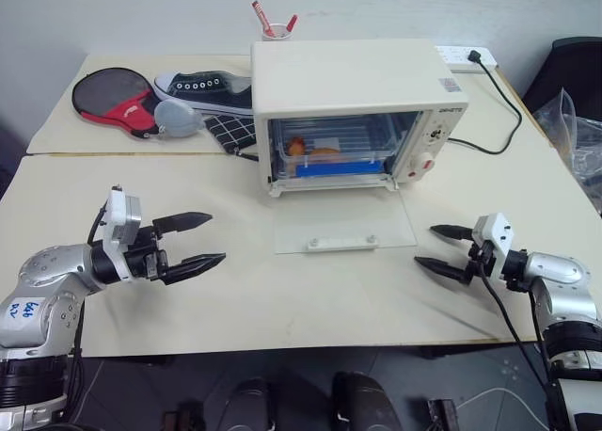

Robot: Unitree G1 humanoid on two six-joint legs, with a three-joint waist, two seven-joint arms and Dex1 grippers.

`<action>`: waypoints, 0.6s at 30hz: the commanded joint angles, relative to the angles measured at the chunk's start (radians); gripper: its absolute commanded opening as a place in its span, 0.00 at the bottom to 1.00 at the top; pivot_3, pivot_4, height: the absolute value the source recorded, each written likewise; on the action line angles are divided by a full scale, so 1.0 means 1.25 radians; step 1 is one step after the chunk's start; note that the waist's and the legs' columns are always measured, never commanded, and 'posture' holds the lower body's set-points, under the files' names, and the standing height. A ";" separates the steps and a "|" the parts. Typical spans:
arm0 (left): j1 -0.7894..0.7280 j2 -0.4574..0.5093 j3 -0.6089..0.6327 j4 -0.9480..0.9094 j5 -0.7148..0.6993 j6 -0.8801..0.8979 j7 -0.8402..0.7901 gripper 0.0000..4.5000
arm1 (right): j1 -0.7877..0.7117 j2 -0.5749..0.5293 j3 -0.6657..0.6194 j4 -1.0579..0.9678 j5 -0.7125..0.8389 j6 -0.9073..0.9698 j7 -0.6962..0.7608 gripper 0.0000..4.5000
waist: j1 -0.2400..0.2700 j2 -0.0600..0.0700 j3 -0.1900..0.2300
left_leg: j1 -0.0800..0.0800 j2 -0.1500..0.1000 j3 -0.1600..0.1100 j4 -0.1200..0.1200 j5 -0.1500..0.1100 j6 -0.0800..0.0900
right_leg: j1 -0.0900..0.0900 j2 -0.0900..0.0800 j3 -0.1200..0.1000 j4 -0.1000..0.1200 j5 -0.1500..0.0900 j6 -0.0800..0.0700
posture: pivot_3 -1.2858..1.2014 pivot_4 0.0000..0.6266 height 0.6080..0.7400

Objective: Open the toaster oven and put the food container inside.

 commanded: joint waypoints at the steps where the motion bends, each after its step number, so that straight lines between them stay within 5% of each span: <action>1: 0.005 0.000 0.020 -0.044 -0.027 -0.008 -0.001 1.00 | -0.008 0.019 0.015 0.020 -0.005 -0.009 0.037 0.65 | -0.005 0.000 0.000 | 0.000 0.000 0.000 0.000 0.000 0.000 | 0.000 0.000 0.000 0.000 0.000 0.000 | 0.52 0.24 1.00; 9: 0.013 -0.019 0.023 -0.059 -0.018 -0.051 0.023 1.00 | 0.000 0.026 -0.007 -0.087 0.056 0.041 0.102 0.03 | -0.011 0.002 0.001 | 0.000 0.000 0.000 0.000 0.000 0.000 | 0.000 0.000 0.000 0.000 0.000 0.000 | 0.52 0.24 1.00; 18: 0.009 -0.042 0.021 -0.053 -0.020 -0.061 0.056 1.00 | 0.003 0.022 -0.073 -0.250 0.161 0.170 0.051 0.01 | -0.010 0.002 0.001 | 0.000 -0.001 0.000 0.000 0.000 0.000 | 0.000 -0.001 0.000 0.000 0.000 0.000 | 0.52 0.24 1.00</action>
